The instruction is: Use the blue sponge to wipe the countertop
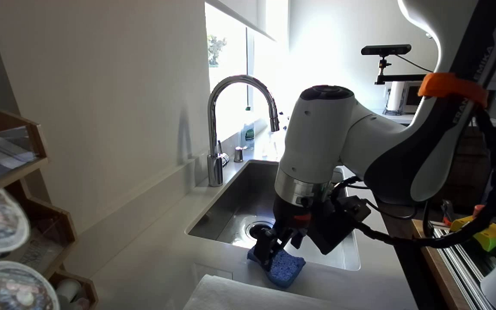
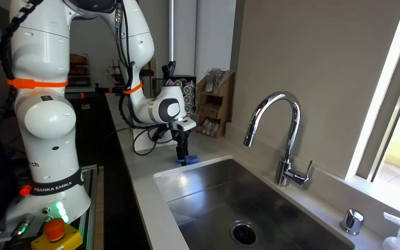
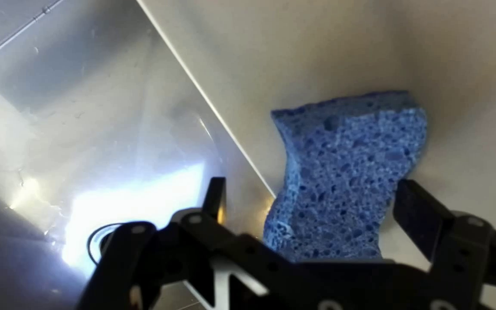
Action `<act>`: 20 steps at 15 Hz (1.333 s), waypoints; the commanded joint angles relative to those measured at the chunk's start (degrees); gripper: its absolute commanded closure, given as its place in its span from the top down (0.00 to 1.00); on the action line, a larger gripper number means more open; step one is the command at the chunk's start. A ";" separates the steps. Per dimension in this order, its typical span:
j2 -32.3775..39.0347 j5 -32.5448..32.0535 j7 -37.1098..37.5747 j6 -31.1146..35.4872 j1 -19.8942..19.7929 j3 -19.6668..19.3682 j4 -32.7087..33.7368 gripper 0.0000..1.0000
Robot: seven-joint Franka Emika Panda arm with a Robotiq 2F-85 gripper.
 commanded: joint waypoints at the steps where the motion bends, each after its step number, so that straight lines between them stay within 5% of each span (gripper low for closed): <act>1: 2.04 -1.99 3.89 1.86 1.08 -0.92 1.11 1.00; 5: 2.53 -1.89 4.57 1.79 1.20 -0.80 1.61 1.00; 6: 2.69 -1.66 4.52 1.74 1.19 -0.71 1.71 0.93; 7: 2.90 -1.54 4.54 1.76 1.22 -0.65 1.86 0.72; 9: 3.02 -1.61 4.74 1.75 1.35 -0.67 2.08 0.67; 12: 2.80 -2.15 5.54 1.68 1.72 -1.04 2.32 0.43; 20: 3.66 -1.56 5.58 2.81 1.81 -0.84 3.30 0.19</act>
